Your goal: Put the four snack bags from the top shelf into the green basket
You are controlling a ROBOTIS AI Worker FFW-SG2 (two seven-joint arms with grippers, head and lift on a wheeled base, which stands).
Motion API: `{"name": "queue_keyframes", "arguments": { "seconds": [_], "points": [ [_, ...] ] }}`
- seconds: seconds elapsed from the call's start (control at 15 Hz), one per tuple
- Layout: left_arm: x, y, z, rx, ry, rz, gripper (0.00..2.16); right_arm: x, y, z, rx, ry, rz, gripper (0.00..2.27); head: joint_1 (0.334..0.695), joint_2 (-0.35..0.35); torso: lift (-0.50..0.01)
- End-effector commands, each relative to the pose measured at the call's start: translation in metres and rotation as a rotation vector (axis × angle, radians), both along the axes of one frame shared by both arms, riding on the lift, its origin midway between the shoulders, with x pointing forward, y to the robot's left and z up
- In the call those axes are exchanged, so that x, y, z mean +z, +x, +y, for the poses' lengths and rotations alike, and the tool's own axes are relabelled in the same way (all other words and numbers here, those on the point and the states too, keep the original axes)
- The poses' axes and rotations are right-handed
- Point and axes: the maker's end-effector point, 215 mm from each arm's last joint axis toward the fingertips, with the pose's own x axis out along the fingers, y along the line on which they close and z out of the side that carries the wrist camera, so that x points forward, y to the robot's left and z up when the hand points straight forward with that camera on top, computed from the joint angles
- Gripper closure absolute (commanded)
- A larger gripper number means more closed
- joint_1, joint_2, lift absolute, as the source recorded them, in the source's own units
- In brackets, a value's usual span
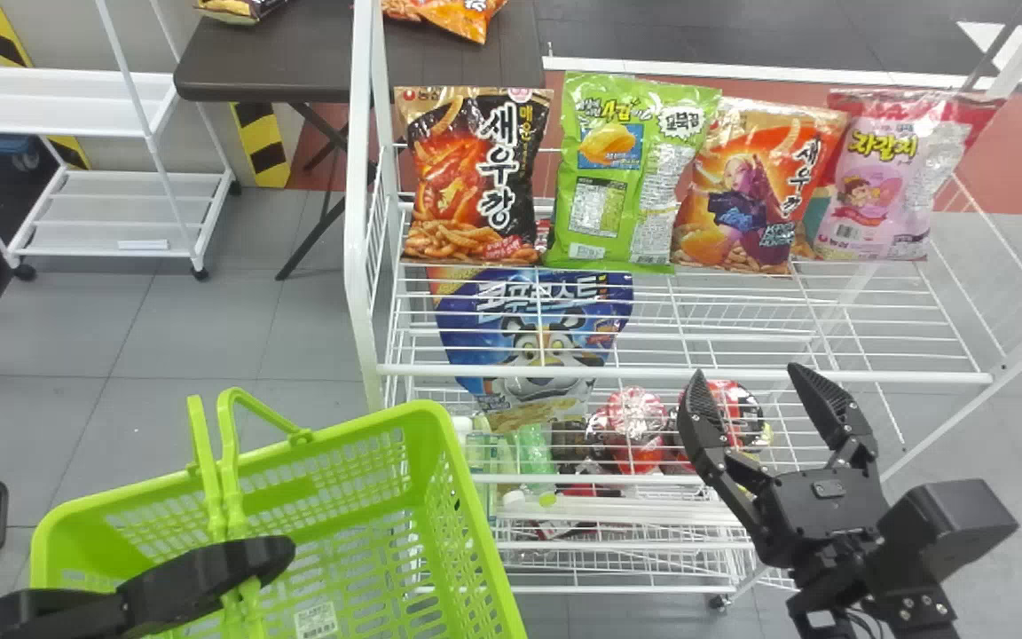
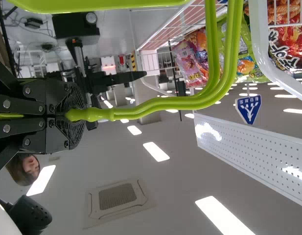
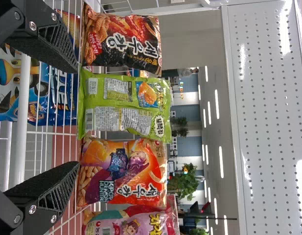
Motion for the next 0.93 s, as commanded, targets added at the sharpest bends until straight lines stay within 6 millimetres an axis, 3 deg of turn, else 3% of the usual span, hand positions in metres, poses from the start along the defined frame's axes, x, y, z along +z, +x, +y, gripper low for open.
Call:
{"name": "queue_keyframes", "arguments": {
  "seconds": [0.0,0.67,0.87],
  "points": [
    [0.001,-0.001,-0.001,-0.004,-0.018,0.010,2.15,0.000,0.001,-0.001,-0.001,-0.001,0.001,0.17,0.695,-0.062,0.000],
    [-0.006,0.002,0.003,0.005,-0.029,0.033,2.15,-0.004,0.005,0.004,0.007,0.001,0.014,0.17,0.695,-0.053,0.000],
    [-0.006,0.001,0.000,-0.001,-0.032,0.035,2.15,-0.005,0.021,0.018,0.030,0.008,0.032,0.17,0.695,-0.048,0.000]
  ]
}}
